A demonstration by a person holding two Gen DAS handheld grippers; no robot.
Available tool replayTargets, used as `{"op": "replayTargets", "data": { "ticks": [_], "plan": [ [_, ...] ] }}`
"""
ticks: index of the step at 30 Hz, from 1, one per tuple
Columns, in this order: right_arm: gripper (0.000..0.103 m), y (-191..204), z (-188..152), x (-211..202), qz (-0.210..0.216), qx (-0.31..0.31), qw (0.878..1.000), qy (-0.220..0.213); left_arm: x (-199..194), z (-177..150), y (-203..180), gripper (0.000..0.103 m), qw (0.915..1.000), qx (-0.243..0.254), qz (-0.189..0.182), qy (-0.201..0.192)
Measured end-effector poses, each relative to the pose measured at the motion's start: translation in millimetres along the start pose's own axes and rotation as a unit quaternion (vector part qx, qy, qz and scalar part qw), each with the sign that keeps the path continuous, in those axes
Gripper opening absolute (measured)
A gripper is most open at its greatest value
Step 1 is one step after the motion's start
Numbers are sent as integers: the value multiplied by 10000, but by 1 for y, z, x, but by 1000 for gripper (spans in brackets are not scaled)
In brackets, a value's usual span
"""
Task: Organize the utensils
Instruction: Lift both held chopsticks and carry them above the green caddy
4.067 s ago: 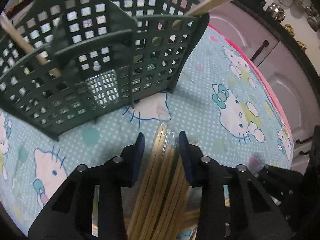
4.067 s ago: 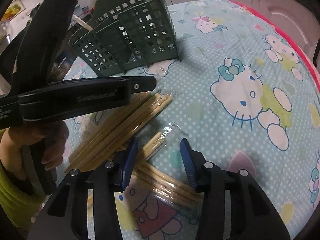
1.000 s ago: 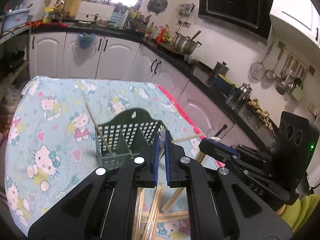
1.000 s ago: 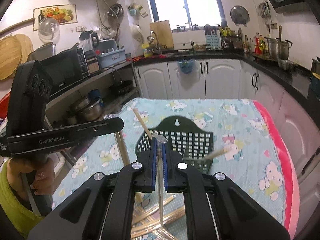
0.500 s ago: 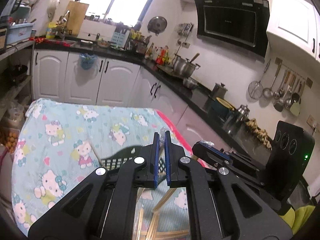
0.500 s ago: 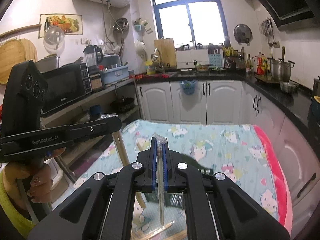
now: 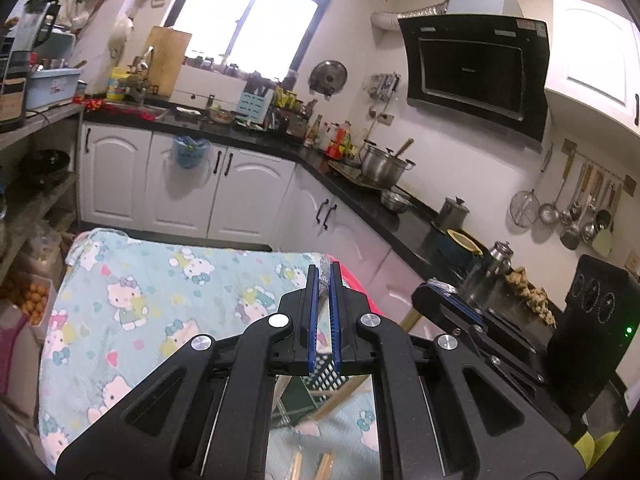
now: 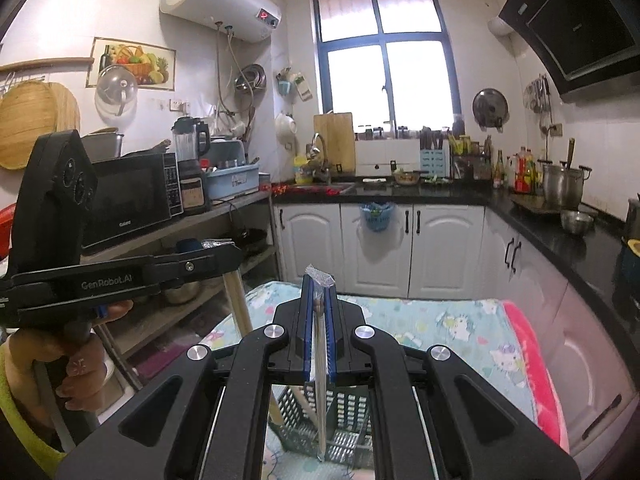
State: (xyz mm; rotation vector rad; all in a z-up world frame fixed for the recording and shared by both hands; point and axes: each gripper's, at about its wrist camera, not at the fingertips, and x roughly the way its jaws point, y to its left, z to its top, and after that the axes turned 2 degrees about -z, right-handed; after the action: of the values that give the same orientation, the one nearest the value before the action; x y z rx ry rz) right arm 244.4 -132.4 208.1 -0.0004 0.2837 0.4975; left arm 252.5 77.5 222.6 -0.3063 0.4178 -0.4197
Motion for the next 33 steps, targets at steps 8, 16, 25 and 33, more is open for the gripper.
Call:
{"op": "replayTargets", "data": {
  "ticks": [8, 16, 25, 33],
  "plan": [
    [6, -4, 6, 13, -135, -100, 9996, -211, 5, 4, 10, 3, 9997, -58, 84, -233],
    [6, -6, 1, 28, -227, -143, 9994, -203, 19, -8, 21, 3, 9996, -136, 168, -163],
    [6, -8, -11, 43, -315, -142, 9994, -76, 39, -26, 34, 3, 9995, -188, 272, 21],
    [6, -13, -27, 62, -332, 3, 9994, 135, 50, -42, 45, 3, 9992, -253, 272, 133]
  ]
}}
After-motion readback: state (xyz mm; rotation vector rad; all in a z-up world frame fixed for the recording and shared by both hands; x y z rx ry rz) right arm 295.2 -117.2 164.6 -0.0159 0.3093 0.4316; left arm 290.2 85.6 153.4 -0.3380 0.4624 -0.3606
